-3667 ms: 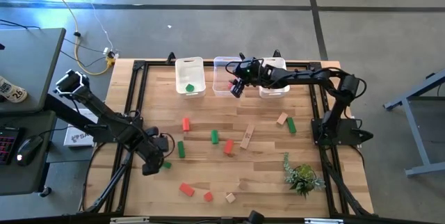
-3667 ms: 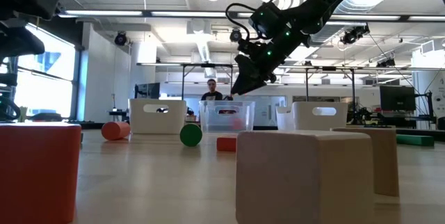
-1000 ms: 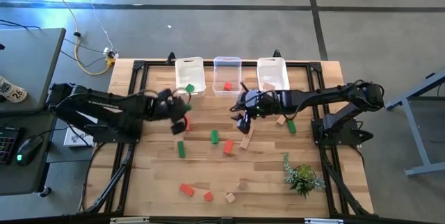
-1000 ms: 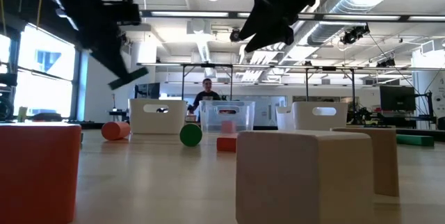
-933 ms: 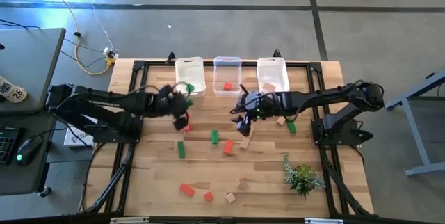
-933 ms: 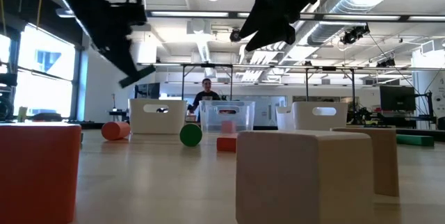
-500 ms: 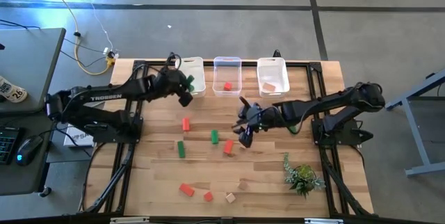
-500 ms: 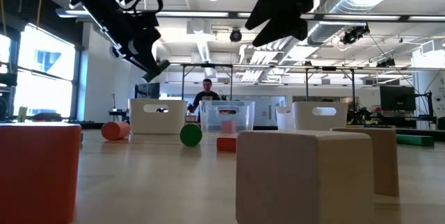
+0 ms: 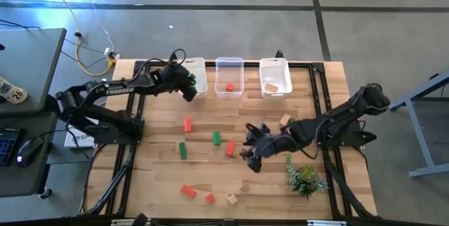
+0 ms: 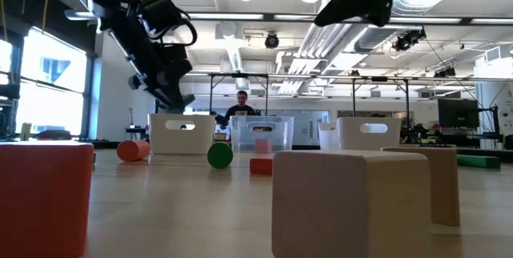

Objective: Sort & place blocks by color
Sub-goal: Put the green block into the left white bin, then put the brown block into the right white bin

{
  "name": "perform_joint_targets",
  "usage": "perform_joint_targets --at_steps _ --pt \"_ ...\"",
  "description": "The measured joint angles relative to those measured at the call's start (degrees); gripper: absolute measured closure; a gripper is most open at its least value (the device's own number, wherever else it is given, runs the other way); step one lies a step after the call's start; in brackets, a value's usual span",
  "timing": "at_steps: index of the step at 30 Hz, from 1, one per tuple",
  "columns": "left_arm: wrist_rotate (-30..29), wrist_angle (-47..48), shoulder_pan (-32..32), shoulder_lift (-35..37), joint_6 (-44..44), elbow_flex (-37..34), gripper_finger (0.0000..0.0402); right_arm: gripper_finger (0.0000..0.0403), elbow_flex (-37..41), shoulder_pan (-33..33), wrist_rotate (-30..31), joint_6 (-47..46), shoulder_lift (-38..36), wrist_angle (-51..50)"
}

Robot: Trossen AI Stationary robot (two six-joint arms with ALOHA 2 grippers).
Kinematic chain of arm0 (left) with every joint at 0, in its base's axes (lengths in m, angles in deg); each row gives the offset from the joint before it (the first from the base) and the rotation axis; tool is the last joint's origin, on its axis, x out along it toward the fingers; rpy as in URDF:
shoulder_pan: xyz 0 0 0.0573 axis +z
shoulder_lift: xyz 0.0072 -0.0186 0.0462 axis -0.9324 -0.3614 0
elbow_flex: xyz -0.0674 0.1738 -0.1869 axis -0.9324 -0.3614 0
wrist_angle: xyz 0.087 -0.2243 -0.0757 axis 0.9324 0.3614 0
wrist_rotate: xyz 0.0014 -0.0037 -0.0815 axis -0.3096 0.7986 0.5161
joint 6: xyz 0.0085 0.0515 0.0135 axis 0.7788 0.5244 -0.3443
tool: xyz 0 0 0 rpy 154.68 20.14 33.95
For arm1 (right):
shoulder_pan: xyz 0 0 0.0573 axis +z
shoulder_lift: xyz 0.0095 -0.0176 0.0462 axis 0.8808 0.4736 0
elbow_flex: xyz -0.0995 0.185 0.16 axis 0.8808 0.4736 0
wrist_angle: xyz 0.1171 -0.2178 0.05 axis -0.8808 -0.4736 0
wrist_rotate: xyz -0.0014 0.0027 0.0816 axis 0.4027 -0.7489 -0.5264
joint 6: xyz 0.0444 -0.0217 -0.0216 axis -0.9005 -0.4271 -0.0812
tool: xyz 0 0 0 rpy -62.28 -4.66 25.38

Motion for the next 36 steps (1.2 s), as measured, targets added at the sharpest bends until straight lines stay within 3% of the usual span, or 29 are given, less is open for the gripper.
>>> perform_joint_targets --at_steps 10,18,26,36 --pt "0.9 0.8 -0.1 -0.7 -2.0 0.7 0.0239 0.0199 0.0 6.6 -2.4 1.0 6.3 0.8" --pt "8.4 7.7 -0.1 -0.7 -2.0 7.5 0.023 0.0199 0.0 8.4 -5.3 4.4 8.9 3.6" --pt "13.8 11.5 -2.5 -0.7 -3.5 12.5 0.0229 0.0199 0.0 10.0 -6.7 17.6 11.9 6.0" --pt "16.9 13.9 -8.0 -0.7 -7.8 16.6 0.0229 0.0198 0.0 10.0 -12.7 33.6 16.5 11.2"
